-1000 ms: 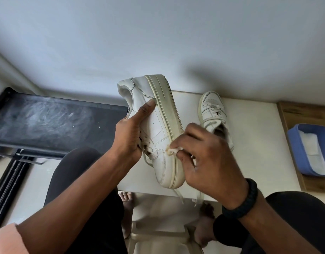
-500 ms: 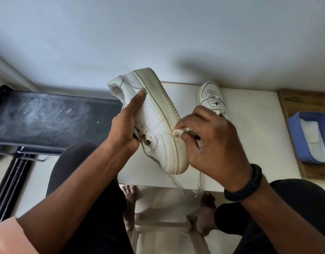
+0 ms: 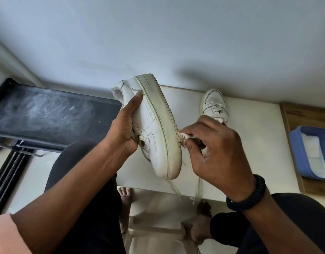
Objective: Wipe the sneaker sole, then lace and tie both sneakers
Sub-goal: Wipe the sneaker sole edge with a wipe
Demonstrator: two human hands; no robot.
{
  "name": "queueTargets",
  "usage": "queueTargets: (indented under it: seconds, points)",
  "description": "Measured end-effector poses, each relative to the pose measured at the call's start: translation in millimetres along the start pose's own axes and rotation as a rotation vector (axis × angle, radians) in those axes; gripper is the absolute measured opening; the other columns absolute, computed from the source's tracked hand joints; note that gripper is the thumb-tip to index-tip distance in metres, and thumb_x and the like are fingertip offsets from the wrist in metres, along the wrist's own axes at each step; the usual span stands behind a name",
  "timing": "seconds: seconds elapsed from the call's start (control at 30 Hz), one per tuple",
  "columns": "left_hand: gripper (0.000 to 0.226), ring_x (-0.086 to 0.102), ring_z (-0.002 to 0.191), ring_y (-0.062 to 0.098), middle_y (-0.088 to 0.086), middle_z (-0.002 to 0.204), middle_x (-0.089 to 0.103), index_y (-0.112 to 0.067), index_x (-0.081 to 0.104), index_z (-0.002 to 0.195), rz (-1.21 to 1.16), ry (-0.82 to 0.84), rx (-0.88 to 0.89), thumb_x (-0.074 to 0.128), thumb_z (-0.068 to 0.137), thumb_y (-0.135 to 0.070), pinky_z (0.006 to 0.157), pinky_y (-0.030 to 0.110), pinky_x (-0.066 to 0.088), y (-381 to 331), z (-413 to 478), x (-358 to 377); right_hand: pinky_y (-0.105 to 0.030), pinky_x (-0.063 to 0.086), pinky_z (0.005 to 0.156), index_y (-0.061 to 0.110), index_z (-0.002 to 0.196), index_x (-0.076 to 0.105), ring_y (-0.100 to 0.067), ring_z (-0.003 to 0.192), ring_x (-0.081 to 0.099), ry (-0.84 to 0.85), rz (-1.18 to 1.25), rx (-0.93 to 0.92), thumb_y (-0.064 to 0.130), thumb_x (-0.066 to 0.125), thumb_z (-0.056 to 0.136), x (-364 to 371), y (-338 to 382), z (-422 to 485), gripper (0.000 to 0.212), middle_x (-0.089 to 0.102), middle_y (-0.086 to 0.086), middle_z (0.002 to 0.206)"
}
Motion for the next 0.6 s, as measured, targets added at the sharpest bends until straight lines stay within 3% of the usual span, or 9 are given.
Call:
queueTargets:
  seconds: [0.1,0.23,0.43,0.6]
  points:
    - [0.047,0.077,0.105,0.025,0.002,0.116,0.079,-0.024,0.07,0.129,-0.037,0.017,-0.02,0.077,0.088,-0.047,0.09,0.053,0.061,1.4,-1.8,3.0,-0.03,0.055,0.064,0.01,0.095,0.074,-0.005,0.071,0.056,-0.056,0.02,0.0,0.009,0.068,0.085,-9.5,-1.1,1.4,0.012,0.065,0.003,0.088]
    - [0.028,0.08,0.087,0.024,0.003,0.1,0.081,-0.022,0.077,0.108,-0.166,0.051,-0.091,0.074,0.091,-0.043,0.074,0.047,0.065,8.4,-7.2,12.2,-0.033,0.056,0.065,0.009,0.096,0.074,-0.01,0.072,0.059,-0.093,0.002,-0.01,0.009,0.067,0.086,-9.8,4.7,0.2,0.012,0.065,0.0,0.089]
    - [0.049,0.07,0.12,0.033,0.012,0.129,0.073,-0.011,0.068,0.134,-0.255,0.193,-0.171,0.075,0.09,-0.031,0.105,0.056,0.052,24.3,-18.4,31.7,-0.038,0.057,0.064,0.006,0.093,0.073,-0.019,0.07,0.062,-0.181,-0.09,-0.009,0.001,0.065,0.084,-21.5,-3.6,1.3,0.013,0.065,-0.005,0.088]
    - [0.053,0.074,0.114,0.027,0.01,0.126,0.075,-0.012,0.07,0.131,-0.056,0.203,-0.144,0.079,0.083,-0.03,0.101,0.049,0.057,29.3,-21.5,35.7,-0.04,0.058,0.064,0.007,0.094,0.074,-0.02,0.072,0.065,-0.124,-0.101,-0.035,0.004,0.065,0.085,-15.3,-1.7,1.1,0.013,0.066,-0.004,0.09]
Point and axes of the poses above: each hand's wrist, its own z-axis towards the middle knuckle, its own x-axis out of the palm, y = z × x, the point moved 10 cm from there along z, towards the middle knuckle
